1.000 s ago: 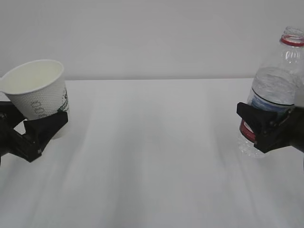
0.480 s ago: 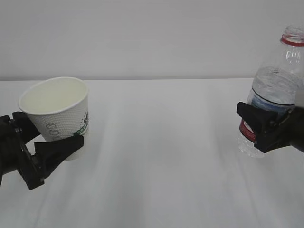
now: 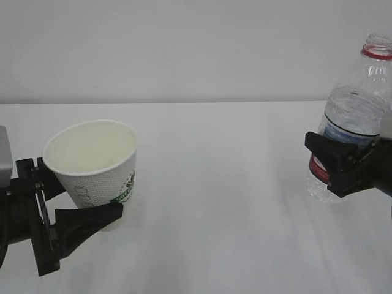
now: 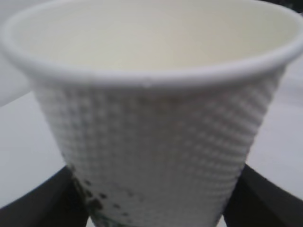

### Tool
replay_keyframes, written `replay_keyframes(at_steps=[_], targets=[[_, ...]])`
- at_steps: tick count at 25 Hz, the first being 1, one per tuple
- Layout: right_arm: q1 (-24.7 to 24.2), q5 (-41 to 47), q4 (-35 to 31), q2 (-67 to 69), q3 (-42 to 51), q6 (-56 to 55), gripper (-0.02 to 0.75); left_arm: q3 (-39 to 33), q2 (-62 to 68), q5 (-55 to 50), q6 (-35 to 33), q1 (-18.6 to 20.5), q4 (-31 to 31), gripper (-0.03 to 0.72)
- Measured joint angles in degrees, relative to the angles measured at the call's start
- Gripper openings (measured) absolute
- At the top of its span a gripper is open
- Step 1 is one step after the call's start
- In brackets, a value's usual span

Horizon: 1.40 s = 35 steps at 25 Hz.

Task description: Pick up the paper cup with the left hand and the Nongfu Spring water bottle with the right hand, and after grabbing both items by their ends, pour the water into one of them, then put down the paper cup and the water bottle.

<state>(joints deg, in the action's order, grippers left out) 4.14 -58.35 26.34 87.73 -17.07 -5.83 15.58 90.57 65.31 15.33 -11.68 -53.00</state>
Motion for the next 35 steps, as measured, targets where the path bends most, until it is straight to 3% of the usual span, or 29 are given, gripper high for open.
replay_keyframes(at_steps=[16, 35], targets=[[0.0, -0.4, 0.6, 0.0, 0.0, 0.0, 0.459, 0.2, 0.0, 0.0, 0.1, -7.0, 0.8, 0.555], [0.0, -0.4, 0.7, 0.0, 0.0, -0.1, 0.459, 16.6, 12.5, -1.7, 0.1, -20.3, 3.6, 0.555]])
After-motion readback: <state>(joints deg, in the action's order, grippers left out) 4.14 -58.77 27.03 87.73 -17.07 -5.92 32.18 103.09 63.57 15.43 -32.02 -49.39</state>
